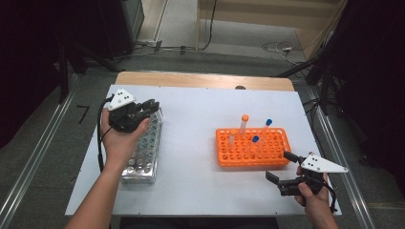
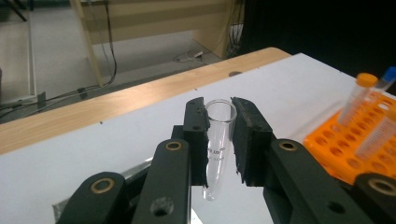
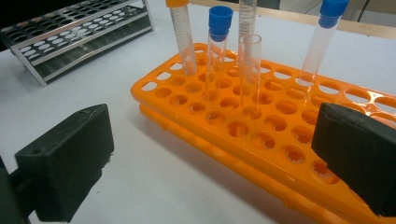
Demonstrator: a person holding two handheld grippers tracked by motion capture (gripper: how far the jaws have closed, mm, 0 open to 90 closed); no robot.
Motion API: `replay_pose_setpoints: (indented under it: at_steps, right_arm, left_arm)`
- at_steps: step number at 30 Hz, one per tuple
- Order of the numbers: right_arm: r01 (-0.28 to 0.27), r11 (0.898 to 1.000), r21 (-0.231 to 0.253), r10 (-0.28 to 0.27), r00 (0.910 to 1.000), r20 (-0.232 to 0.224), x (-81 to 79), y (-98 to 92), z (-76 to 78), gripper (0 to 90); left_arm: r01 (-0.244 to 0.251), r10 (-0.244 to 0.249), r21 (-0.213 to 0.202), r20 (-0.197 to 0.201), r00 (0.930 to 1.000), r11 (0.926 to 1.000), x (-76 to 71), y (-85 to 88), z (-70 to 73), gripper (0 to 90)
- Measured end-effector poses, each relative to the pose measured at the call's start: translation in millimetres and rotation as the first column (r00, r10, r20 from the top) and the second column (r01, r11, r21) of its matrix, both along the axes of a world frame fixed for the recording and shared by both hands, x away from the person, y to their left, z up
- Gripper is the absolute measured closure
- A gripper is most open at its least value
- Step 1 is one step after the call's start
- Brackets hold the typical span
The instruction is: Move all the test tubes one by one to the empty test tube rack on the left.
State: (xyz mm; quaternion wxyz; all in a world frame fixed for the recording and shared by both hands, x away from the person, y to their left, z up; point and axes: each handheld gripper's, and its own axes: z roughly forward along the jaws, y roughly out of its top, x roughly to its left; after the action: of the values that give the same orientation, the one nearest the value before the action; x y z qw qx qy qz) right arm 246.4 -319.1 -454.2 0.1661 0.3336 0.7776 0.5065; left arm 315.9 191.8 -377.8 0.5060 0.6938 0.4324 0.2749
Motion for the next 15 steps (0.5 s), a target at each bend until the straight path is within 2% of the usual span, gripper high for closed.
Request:
replay_pose_setpoints:
  at_steps: [6, 12, 15]
  right_arm:
    - [0.002, 1.000, 0.003, -0.002, 1.0000, -0.001, 0.5, -1.0, -0.2, 0.0]
    - [-0.002, 1.000, 0.005, 0.002, 1.0000, -0.004, 0.8, -0.5, -0.5, 0.0]
    - [-0.004, 1.000, 0.002, 0.004, 1.0000, -0.004, 0.8, 0.3, -0.6, 0.0]
  left_arm:
    - [-0.042, 0.042, 0.014, -0.004, 0.9991, 0.9990, 18.1, 5.0, -0.3, 76.5]
    - [-0.076, 0.076, 0.003, -0.021, 0.9969, 0.9971, 33.8, 10.1, -7.1, 76.5]
    - [-0.083, 0.083, 0.014, -0.029, 0.9961, 0.9965, 39.3, 9.2, -11.1, 76.5]
